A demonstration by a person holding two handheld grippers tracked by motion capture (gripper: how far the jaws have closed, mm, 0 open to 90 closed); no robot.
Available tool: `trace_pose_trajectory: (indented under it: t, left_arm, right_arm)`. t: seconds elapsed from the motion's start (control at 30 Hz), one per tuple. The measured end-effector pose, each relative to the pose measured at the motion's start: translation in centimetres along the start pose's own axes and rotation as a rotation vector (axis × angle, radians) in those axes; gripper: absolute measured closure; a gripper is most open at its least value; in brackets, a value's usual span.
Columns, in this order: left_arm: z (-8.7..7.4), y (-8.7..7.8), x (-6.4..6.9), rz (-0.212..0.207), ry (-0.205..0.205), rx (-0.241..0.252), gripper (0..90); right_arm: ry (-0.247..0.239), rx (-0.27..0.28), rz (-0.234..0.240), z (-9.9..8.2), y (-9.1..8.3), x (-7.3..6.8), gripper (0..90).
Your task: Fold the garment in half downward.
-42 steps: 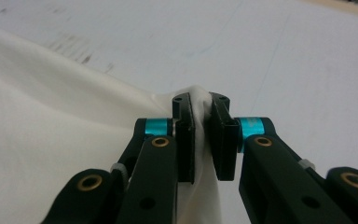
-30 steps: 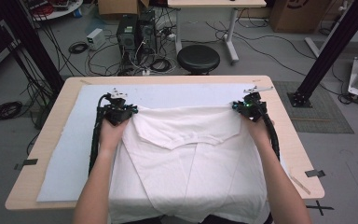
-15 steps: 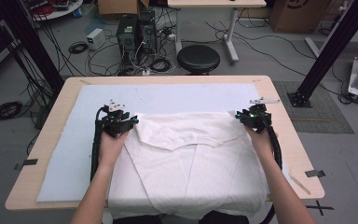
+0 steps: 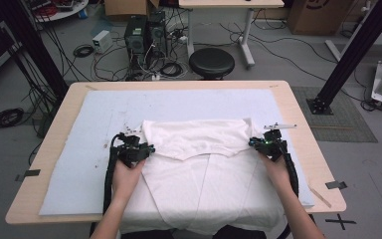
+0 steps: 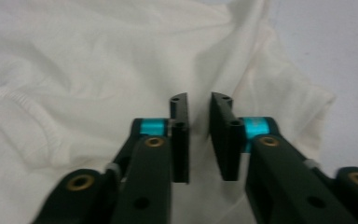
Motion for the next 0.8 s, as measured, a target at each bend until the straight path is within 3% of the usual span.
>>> trace_pose_trajectory:
  t: [0.07,0.23,0.37,0.5,0.63,0.8]
  left_arm:
    - [0.1,-0.1,0.1,0.003,0.014,0.011,85.6]
    - [0.2,-0.8,0.1,-0.017,0.014,0.032,86.6]
    - [0.7,-2.4,0.1,-0.075,-0.009,0.073,86.5]
    - [0.7,-4.9,0.5,-0.126,0.001,0.095,86.5]
    - [-0.4,-7.2,1.2,-0.169,0.015,0.096,86.5]
    - [-3.2,-9.4,2.5,-0.198,0.048,0.080,86.5]
  right_arm:
    - [-0.018,0.012,-0.007,0.0,-0.2,-0.3,88.8]
    - [-0.025,0.046,0.000,0.3,-1.3,-0.4,89.1]
    - [-0.024,0.064,0.024,0.6,-2.6,-0.7,89.4]
    - [-0.027,0.083,0.053,0.4,-4.2,-1.1,89.5]
    - [-0.026,0.097,0.087,-0.6,-6.3,-1.7,89.5]
    - [-0.038,0.104,0.122,-3.4,-9.1,-2.9,89.5]
Point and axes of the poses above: each handheld gripper's, and its own axes: y roughly forward along the jaws, z roughly out of its top, x roughly to its right, the point moved 3 cm from there along y, roughly forward along the jaws
